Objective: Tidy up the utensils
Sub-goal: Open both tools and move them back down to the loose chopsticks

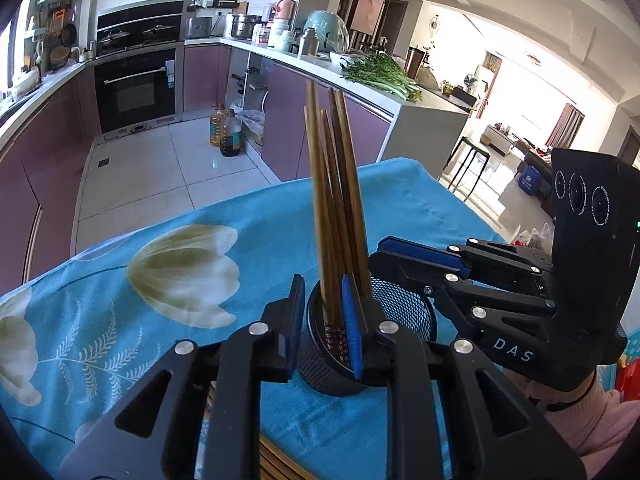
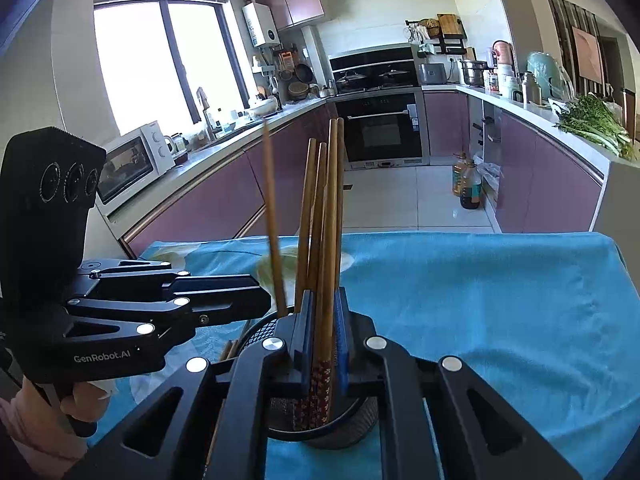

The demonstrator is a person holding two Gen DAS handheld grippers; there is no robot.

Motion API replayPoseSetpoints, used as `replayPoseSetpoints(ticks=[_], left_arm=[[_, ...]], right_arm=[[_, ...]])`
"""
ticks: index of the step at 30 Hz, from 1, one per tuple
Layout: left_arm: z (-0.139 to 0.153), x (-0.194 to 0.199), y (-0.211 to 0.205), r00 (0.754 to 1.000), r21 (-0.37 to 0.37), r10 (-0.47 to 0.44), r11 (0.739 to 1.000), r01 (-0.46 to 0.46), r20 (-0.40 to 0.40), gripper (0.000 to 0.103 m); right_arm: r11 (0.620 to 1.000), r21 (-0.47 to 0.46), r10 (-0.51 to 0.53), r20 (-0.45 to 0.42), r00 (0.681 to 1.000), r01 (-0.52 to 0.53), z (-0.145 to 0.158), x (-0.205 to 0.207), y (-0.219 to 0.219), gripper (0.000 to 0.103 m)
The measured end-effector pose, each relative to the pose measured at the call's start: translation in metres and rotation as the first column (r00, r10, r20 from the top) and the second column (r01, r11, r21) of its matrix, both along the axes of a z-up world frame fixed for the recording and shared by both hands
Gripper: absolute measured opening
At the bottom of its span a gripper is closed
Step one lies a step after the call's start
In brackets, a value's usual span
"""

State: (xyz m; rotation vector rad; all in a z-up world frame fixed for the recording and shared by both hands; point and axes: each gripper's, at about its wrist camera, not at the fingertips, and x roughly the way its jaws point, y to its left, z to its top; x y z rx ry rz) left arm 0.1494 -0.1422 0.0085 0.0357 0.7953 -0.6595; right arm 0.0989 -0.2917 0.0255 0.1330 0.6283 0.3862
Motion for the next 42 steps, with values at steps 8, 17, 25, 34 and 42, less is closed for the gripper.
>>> replayPoseSetpoints(ticks=[8, 17, 25, 34, 42], left_arm=[[0.01, -0.036, 0.041, 0.99, -0.049, 0.1, 0.994, -0.095, 0.1, 0.031], [-0.008, -0.073, 0.096, 0.971, -0.042, 0.21, 0.978, -0.207, 0.112, 0.045], [-0.055, -0.088, 0.105, 0.966, 0.056, 0.253, 0.965, -0.256, 0.054, 0.048], [-0.087, -0.093, 0.102, 0.967, 0.127, 0.252, 0.96, -0.248, -0.016, 0.048], [-0.093, -0.094, 0.096, 0.971, 0.155, 0.239, 0.96, -0.232, -0.024, 0.048]], right_arm=[[0.999, 0.001, 0.053, 0.079, 0.995, -0.053, 0.016, -0.026, 0.008, 0.029], [0.973, -0.042, 0.23, 0.102, 0.968, -0.227, 0.016, -0.065, 0.039, 0.046], [0.958, -0.065, 0.272, -0.088, 0.958, -0.278, -0.042, -0.061, 0.074, 0.048], [0.961, -0.06, 0.257, -0.187, 0.948, -0.272, -0.075, -0.06, 0.081, 0.048], [0.96, -0.087, 0.244, -0.211, 0.946, -0.267, -0.084, -0.062, 0.088, 0.047]])
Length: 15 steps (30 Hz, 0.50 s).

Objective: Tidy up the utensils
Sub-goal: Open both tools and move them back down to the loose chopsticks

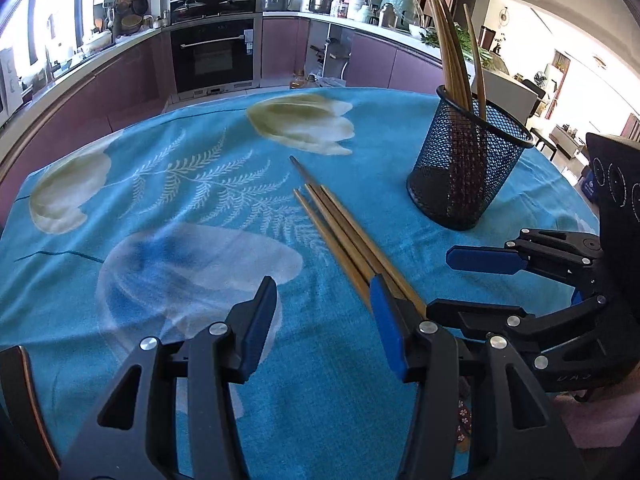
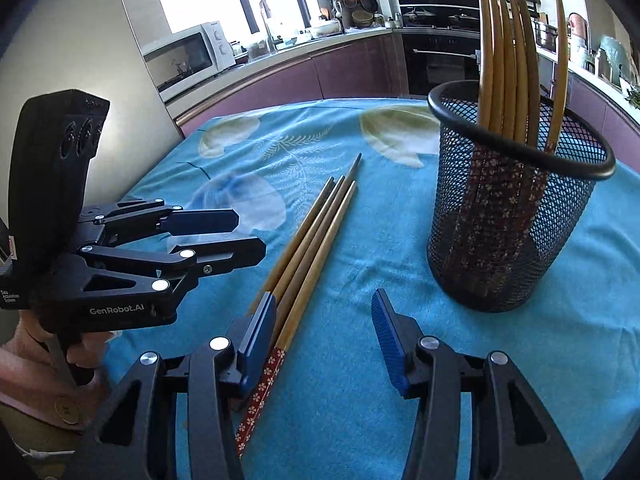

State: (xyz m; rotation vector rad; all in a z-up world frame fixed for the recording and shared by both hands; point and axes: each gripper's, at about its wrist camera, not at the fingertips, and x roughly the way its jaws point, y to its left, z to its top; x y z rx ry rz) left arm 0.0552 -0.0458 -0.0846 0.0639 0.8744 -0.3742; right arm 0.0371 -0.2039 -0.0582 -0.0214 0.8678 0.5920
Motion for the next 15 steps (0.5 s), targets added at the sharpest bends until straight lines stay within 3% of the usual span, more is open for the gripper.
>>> replayPoseSetpoints(ticks=[15], left_arm=[[-0.0043, 0.0043, -0.0046, 1.0, 0.004, -0.012, 1.0, 0.012, -0.028, 0.048]], right_arm=[[0.999, -0.046, -0.024, -0.005, 1.0, 0.024, -0.0054, 0.0047, 0.005, 0.036]])
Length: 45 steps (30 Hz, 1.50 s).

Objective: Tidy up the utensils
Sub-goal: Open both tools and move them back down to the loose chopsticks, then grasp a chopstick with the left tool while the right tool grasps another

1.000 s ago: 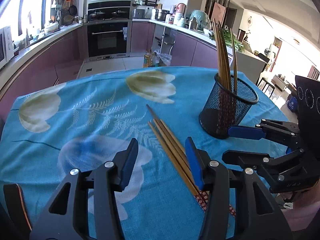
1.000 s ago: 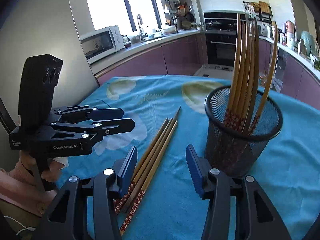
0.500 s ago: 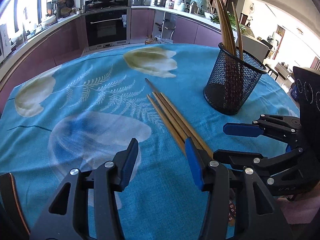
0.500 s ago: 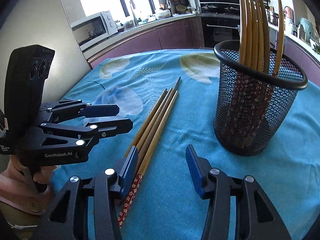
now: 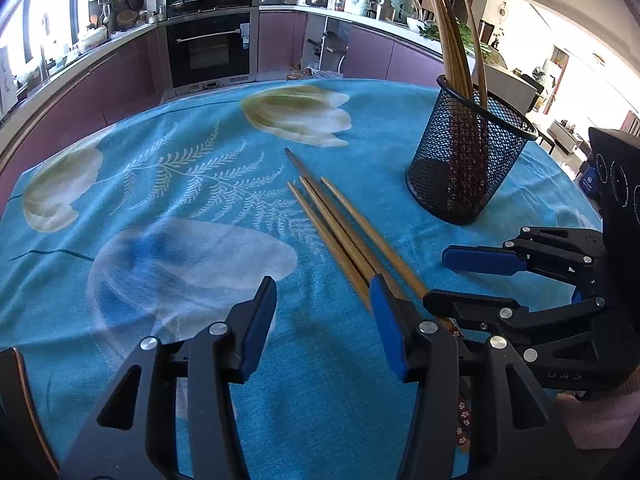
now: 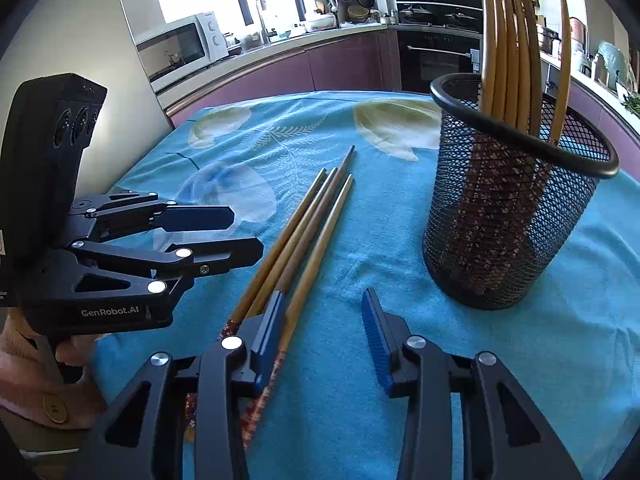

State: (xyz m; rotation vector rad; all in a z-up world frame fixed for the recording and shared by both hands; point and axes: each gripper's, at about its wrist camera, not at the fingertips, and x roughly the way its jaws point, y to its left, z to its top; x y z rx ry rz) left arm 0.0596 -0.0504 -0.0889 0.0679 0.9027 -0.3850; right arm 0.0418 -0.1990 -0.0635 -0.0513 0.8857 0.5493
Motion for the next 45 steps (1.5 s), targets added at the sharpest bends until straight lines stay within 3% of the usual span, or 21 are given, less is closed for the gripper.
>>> replayPoseSetpoints(ticks=[13, 21, 30, 33, 38, 45], left_arm=[[-0.006, 0.011, -0.009, 0.999, 0.009, -0.011, 1.0, 0.011, -0.032, 0.047], [-0.007, 0.011, -0.01, 0.998, 0.015, -0.039, 0.999, 0.04, -0.045, 0.021], [-0.009, 0.017, -0.004, 0.997, -0.011, -0.038, 0.999, 0.037, -0.06, 0.02], [-0.01, 0.019, -0.005, 0.998, -0.008, -0.032, 0.999, 0.032, -0.057, 0.018], [-0.01, 0.018, -0.007, 0.999, -0.005, -0.011, 1.0, 0.01, -0.05, 0.013], [-0.009, 0.014, 0.004, 0.998, -0.049, 0.032, 0.998, -0.034, -0.057, 0.008]], right_arm=[[1.0, -0.001, -0.013, -0.005, 1.0, 0.013, 0.0, 0.002, -0.001, 0.036], [1.0, -0.005, -0.014, -0.003, 1.0, 0.014, 0.0, 0.003, 0.0, 0.036], [1.0, -0.026, -0.016, 0.007, 1.0, 0.016, -0.001, 0.011, 0.01, 0.034], [0.999, -0.029, -0.02, 0.009, 1.0, 0.02, -0.001, 0.015, 0.013, 0.028], [0.999, 0.026, -0.03, -0.019, 0.999, 0.031, -0.002, 0.019, 0.008, 0.009], [0.996, 0.076, -0.05, -0.032, 0.998, 0.053, 0.001, 0.016, -0.001, 0.006]])
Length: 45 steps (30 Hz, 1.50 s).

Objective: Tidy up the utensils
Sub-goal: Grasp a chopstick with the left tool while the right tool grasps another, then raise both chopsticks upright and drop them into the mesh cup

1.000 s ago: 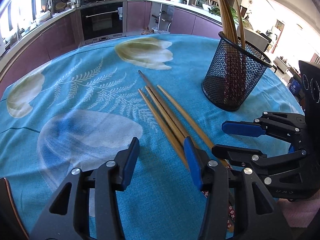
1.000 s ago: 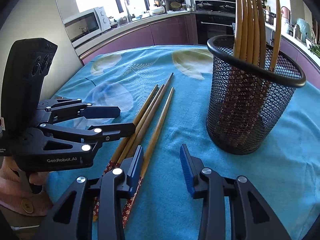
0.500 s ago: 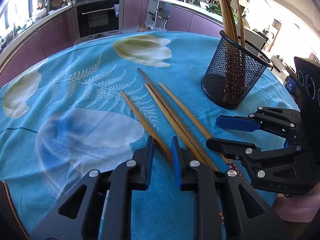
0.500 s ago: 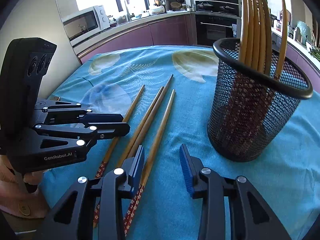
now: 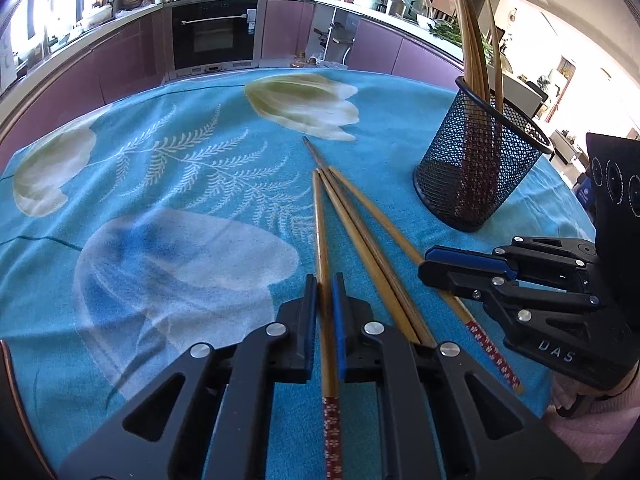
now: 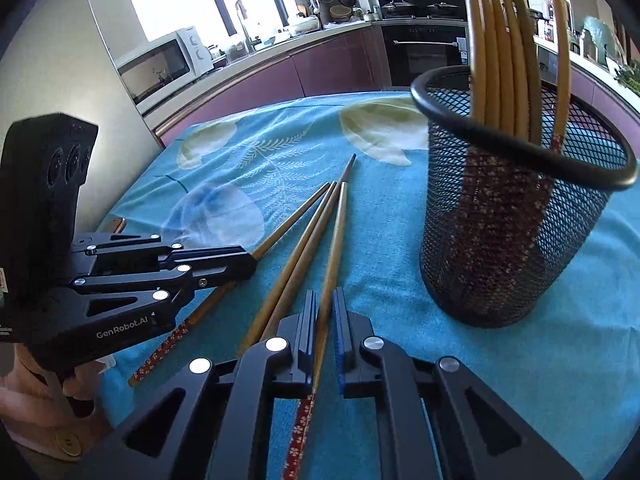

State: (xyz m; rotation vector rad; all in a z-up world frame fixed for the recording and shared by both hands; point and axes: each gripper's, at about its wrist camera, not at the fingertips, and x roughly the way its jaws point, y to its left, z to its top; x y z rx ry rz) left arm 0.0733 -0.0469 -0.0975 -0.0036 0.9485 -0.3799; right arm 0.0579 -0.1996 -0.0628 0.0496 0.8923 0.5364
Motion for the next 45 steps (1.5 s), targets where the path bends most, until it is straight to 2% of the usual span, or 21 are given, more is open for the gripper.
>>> replayPoseSetpoints(ticks=[6, 13, 16, 22, 23, 26, 33, 41, 45], left_arm=[[0.006, -0.008, 0.001, 1.0, -0.027, -0.026, 0.999, 0.026, 0.011, 0.008], [0.001, -0.009, -0.009, 0.998, -0.006, -0.061, 0.998, 0.061, -0.001, 0.008], [0.0, -0.006, -0.01, 0.998, 0.004, -0.069, 0.998, 0.069, -0.011, 0.01], [-0.003, 0.003, -0.014, 0.997, 0.015, -0.072, 0.997, 0.073, -0.02, 0.011], [-0.003, 0.003, -0.015, 0.997, 0.019, -0.07, 0.997, 0.07, -0.019, 0.008], [0.001, 0.003, -0.015, 0.997, 0.007, -0.069, 0.998, 0.07, -0.014, 0.008], [0.037, -0.006, -0.01, 0.993, -0.067, -0.101, 0.992, 0.105, 0.068, 0.008], [0.086, -0.018, -0.001, 0.975, -0.2, -0.152, 0.962, 0.184, 0.165, 0.007], [0.106, -0.023, 0.002, 0.964, -0.215, -0.162, 0.954, 0.208, 0.212, 0.008]], right_arm=[[0.999, 0.024, 0.031, 0.012, 0.999, -0.032, 0.007, -0.006, -0.002, 0.006], [0.999, -0.002, 0.051, -0.013, 0.999, -0.051, 0.001, -0.005, 0.005, 0.006], [0.999, -0.017, 0.05, -0.018, 0.999, -0.05, -0.002, -0.002, 0.007, 0.009], [0.997, -0.028, 0.065, -0.006, 0.998, -0.066, -0.001, 0.003, 0.01, 0.006], [0.997, -0.027, 0.067, 0.0, 0.998, -0.067, 0.0, 0.002, 0.01, 0.006], [0.998, -0.014, 0.068, 0.028, 0.997, -0.067, 0.009, -0.001, 0.006, 0.006], [0.998, 0.056, 0.03, 0.119, 0.992, -0.036, 0.046, -0.011, -0.02, 0.006], [0.995, 0.102, -0.024, 0.205, 0.978, 0.003, 0.077, -0.021, -0.043, 0.006], [0.993, 0.115, -0.038, 0.24, 0.97, 0.011, 0.09, -0.023, -0.05, 0.006]])
